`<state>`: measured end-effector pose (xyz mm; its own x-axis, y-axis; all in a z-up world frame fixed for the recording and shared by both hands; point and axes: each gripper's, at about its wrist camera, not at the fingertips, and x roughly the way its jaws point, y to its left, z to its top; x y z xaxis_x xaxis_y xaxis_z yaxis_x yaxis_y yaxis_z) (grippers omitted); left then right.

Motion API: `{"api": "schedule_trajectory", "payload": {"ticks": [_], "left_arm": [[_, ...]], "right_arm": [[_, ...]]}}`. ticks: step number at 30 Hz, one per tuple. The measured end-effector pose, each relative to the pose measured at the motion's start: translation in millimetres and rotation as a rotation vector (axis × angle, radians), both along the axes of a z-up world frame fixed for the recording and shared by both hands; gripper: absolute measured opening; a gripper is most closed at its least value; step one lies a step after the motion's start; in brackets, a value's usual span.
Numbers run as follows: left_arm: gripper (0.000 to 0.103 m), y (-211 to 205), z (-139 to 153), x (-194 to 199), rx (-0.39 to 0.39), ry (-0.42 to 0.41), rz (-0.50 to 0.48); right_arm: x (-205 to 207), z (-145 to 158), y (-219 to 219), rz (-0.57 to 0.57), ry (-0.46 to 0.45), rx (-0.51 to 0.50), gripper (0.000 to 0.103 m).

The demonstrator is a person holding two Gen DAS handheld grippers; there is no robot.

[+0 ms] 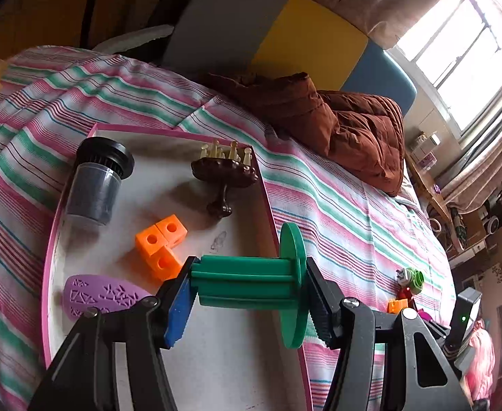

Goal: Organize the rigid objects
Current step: 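Carry the green spool into the tray and open the left gripper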

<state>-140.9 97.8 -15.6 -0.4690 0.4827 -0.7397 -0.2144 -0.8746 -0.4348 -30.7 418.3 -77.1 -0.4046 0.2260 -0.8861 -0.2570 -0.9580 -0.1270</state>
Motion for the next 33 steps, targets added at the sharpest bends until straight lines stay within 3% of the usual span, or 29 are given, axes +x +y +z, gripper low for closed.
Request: {"api": "schedule_trajectory", "payload": {"ticks": [5, 9, 13, 17, 19, 28, 33], "left_arm": [[0.06, 2.4, -5.9, -17.7, 0.003, -0.011, 0.019], [0.06, 8.8, -17.2, -29.2, -0.081, -0.014, 0.025], [0.059, 15.8, -28.5, -35.7, -0.105, -0.026, 0.009], [0.069, 18.1, -29.3, -33.8, -0.108, -0.013, -0.002], [0.074, 16.4, -25.5, -30.1, -0.117, 0.004, 0.003], [0.077, 10.4, 12.6, 15.9, -0.209, 0.168, -0.005], [0.077, 2.4, 18.8, 48.7, -0.227, 0.193, -0.011]], "right_arm": [[-0.2, -0.4, -1.0, 0.004, -0.002, 0.008, 0.026], [0.0, -0.4, -1.7, 0.002, -0.002, 0.007, 0.026], [-0.1, -0.1, -1.1, 0.003, -0.002, 0.009, 0.026], [0.1, -0.2, -0.9, 0.003, -0.002, 0.008, 0.026], [0.2, -0.2, -0.9, 0.004, -0.002, 0.008, 0.026], [0.8, -0.5, -2.4, 0.008, -0.001, 0.016, 0.026], [1.3, -0.8, -3.7, 0.013, 0.001, 0.026, 0.026]]}}
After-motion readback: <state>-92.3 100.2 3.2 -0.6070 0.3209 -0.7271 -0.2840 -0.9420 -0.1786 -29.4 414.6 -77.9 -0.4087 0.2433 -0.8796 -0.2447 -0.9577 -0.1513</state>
